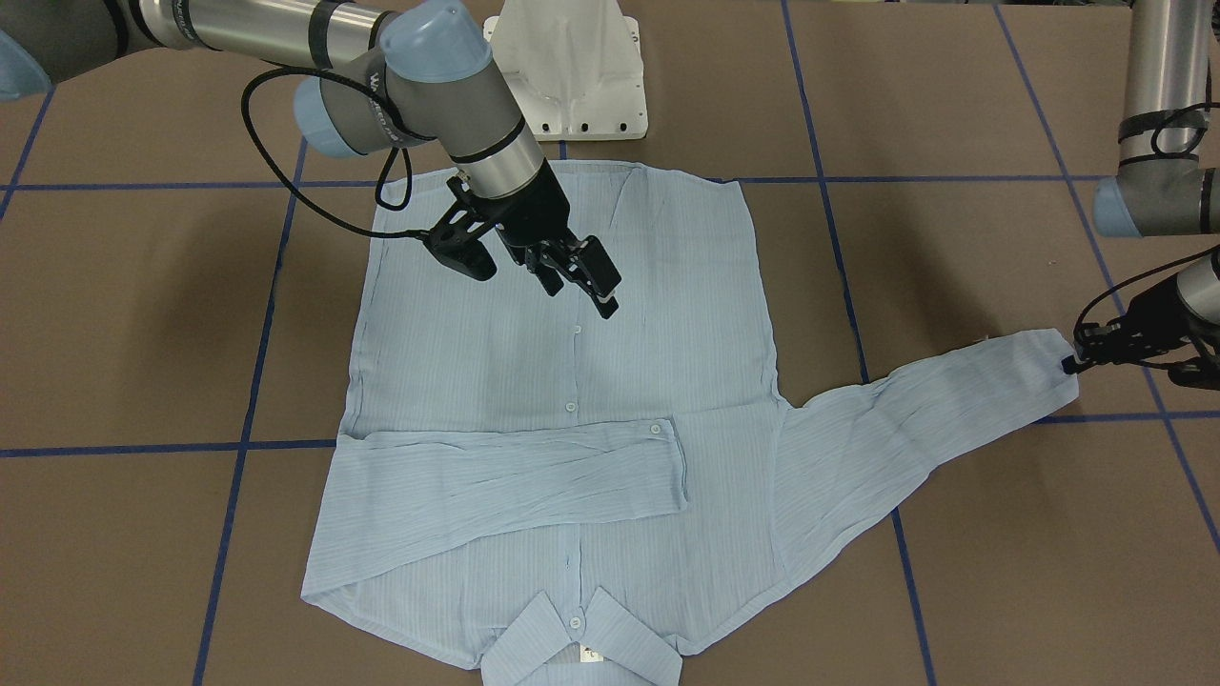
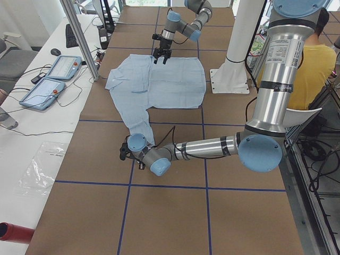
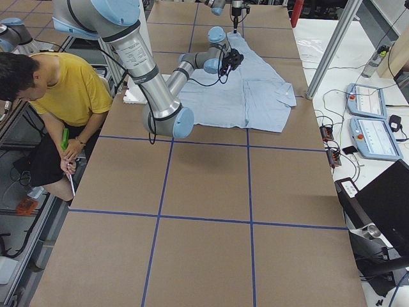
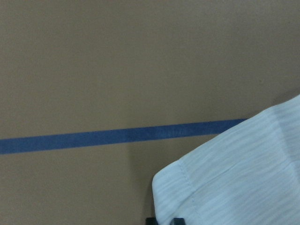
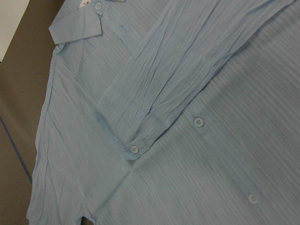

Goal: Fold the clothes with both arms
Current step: 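Fold the other sleeve across with the left gripper while the right withdraws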

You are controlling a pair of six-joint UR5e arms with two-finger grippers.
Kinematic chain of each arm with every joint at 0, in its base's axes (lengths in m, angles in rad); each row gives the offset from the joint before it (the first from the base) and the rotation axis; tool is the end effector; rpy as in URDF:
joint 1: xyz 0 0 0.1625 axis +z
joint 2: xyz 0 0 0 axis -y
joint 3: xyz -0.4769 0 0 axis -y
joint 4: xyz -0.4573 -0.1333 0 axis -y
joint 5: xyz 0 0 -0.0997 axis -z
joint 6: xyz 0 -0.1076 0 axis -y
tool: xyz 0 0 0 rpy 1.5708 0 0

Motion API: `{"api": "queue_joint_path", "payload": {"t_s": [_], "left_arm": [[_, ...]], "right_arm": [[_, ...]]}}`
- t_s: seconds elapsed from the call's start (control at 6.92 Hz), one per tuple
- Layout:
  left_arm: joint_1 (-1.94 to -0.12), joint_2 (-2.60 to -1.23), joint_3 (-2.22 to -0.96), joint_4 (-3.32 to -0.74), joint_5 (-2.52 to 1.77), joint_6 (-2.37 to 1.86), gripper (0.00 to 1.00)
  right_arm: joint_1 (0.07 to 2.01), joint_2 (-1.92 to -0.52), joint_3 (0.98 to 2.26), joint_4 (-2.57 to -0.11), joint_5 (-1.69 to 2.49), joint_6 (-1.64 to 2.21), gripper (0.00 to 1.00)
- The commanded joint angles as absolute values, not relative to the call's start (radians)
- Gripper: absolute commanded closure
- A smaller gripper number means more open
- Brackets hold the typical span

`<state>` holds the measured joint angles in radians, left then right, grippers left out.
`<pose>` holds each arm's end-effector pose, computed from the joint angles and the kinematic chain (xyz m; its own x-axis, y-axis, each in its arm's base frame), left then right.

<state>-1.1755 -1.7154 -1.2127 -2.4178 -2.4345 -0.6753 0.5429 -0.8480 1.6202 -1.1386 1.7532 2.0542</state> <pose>0.1979 -0.6080 0.7286 0.5267 0.0545 -0.8483 0.0242 0.9966 0.0790 -0.6070 -0.4991 0.1459 0.1029 0.5959 0.7964 -0.4640 0.7370 -0.4915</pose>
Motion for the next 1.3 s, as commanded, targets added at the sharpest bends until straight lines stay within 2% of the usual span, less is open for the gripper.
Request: {"api": "queue_joint_path", "payload": {"t_s": [0.0,0.14,0.43,0.58,0.87,1.16], "left_arm": [[-1.149,-1.739,-1.395,-2.418,-2.483,-0.937,1.00],[-1.076,-1.817,-1.455,-2.415,-2.480,-1.119,1.00],[-0.808,-2.109,-1.425,-2.413,-2.324,-1.569,1.00],[-0.749,-2.211,-1.395,-2.418,-2.225,-1.671,1.00],[-0.739,-2.414,-1.255,-2.427,-2.108,-1.770,1.00],[-0.701,-2.540,-1.127,-2.450,-1.983,-1.816,1.00]], "right_arm": [[0.592,-0.873,1.626,-1.138,1.826,2.054,0.00],[0.650,-0.906,1.634,-1.137,1.907,2.002,0.00],[0.728,-0.969,1.635,-1.134,1.975,1.858,0.00],[0.756,-1.004,1.635,-1.131,2.009,1.818,0.00],[0.781,-1.098,1.663,-1.126,2.017,1.734,0.00],[0.814,-1.213,1.718,-1.126,2.029,1.653,0.00]]}}
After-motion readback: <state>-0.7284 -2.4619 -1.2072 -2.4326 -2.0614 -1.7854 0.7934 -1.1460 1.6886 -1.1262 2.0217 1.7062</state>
